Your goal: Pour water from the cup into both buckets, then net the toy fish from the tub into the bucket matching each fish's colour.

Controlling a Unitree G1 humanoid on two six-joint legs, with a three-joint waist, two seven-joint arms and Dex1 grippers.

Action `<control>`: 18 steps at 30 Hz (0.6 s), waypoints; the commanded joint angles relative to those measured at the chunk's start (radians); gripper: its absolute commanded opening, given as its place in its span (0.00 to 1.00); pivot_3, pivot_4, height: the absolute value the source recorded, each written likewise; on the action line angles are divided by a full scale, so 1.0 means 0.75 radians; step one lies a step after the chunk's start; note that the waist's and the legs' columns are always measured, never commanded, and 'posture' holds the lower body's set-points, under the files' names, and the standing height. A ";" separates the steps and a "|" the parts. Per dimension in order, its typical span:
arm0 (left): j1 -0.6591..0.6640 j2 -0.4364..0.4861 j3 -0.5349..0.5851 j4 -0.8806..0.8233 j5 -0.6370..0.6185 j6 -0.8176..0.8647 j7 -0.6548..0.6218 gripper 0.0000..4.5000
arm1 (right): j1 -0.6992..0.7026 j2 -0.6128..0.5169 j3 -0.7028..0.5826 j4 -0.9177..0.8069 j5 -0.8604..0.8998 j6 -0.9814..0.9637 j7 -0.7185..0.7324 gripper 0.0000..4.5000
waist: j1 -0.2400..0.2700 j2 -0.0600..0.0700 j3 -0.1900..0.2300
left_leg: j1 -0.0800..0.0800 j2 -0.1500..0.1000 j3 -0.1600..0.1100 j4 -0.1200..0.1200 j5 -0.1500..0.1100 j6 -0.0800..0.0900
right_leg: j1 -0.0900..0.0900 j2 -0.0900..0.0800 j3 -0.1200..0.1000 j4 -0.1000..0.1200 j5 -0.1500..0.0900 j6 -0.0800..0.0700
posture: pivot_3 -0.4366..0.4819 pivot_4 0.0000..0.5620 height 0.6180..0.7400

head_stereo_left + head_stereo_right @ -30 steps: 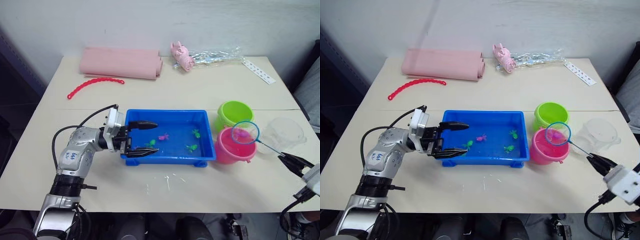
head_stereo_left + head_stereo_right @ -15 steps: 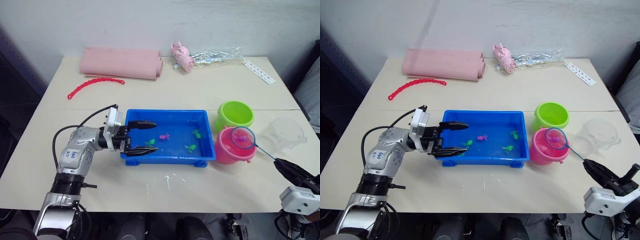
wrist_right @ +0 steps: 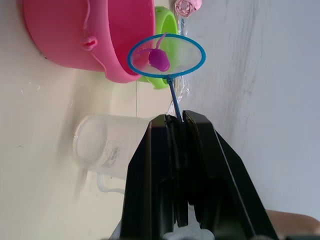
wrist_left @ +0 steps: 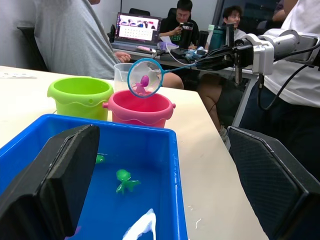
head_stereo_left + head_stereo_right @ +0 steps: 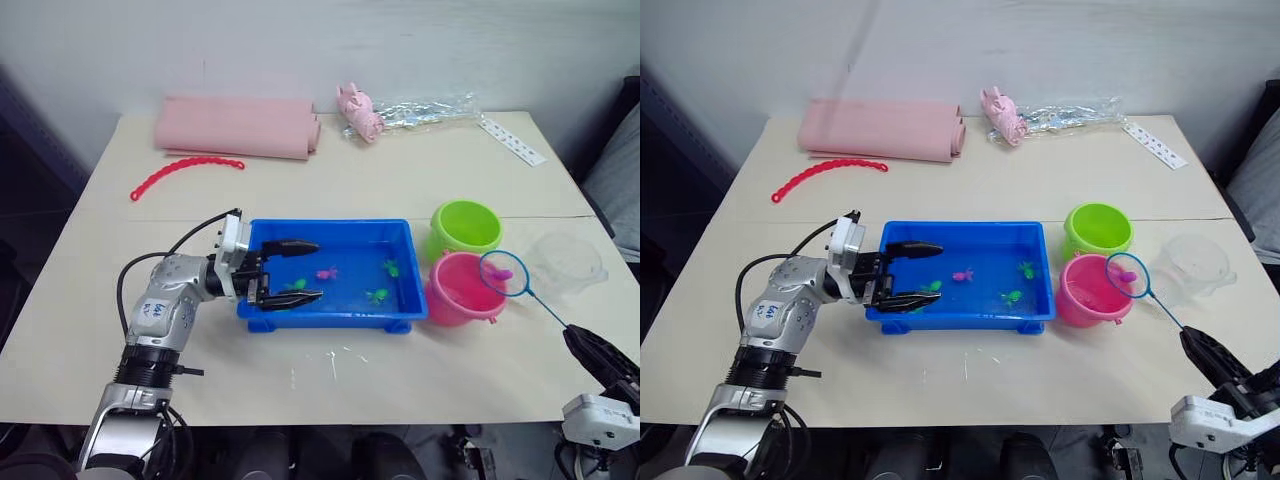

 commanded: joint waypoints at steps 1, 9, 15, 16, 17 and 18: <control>-0.014 -0.011 0.005 -0.011 0.002 -0.032 -0.005 0.99 | 0.024 0.069 -0.026 -0.068 -0.146 0.025 -0.117 0.00 | 0.001 0.000 0.000 | 0.000 0.000 0.000 -0.001 0.000 0.000 | 0.000 0.000 0.000 0.000 0.000 0.000 | 0.48 0.27 1.00; -0.008 -0.019 0.008 -0.015 0.005 -0.038 -0.003 0.99 | 0.035 0.073 0.052 -0.153 -0.170 0.062 -0.153 0.00 | 0.002 0.000 0.000 | 0.000 0.000 0.000 -0.001 0.001 -0.001 | -0.001 0.000 0.001 0.001 0.000 0.000 | 0.48 0.27 1.00; -0.004 -0.019 0.016 -0.015 0.005 -0.041 0.005 0.99 | 0.040 0.066 0.030 -0.165 -0.179 0.131 -0.205 0.00 | 0.003 0.000 0.000 | 0.000 0.000 0.000 -0.001 0.001 0.000 | -0.001 0.000 0.001 0.001 0.000 0.000 | 0.48 0.27 1.00; -0.002 -0.019 0.012 -0.016 0.006 -0.041 0.002 0.99 | 0.039 0.059 0.039 -0.157 -0.178 0.143 -0.206 0.00 | 0.003 0.000 0.000 | 0.000 0.000 0.000 -0.001 0.001 0.000 | -0.001 0.000 0.001 0.001 0.000 0.000 | 0.48 0.27 1.00; -0.002 -0.019 0.010 -0.016 0.006 -0.042 -0.001 0.99 | 0.031 0.057 0.041 -0.157 -0.188 0.157 -0.217 0.00 | 0.003 0.000 0.000 | 0.000 0.000 0.000 -0.001 0.001 0.000 | -0.001 0.000 0.001 0.001 0.000 0.000 | 0.48 0.27 1.00; -0.003 -0.019 0.009 -0.014 0.007 -0.043 -0.002 0.99 | 0.025 0.043 0.047 -0.158 -0.186 0.159 -0.218 0.00 | 0.003 0.000 0.000 | 0.000 0.000 0.000 -0.001 0.001 0.000 | -0.001 0.000 0.001 0.001 0.000 0.000 | 0.48 0.27 1.00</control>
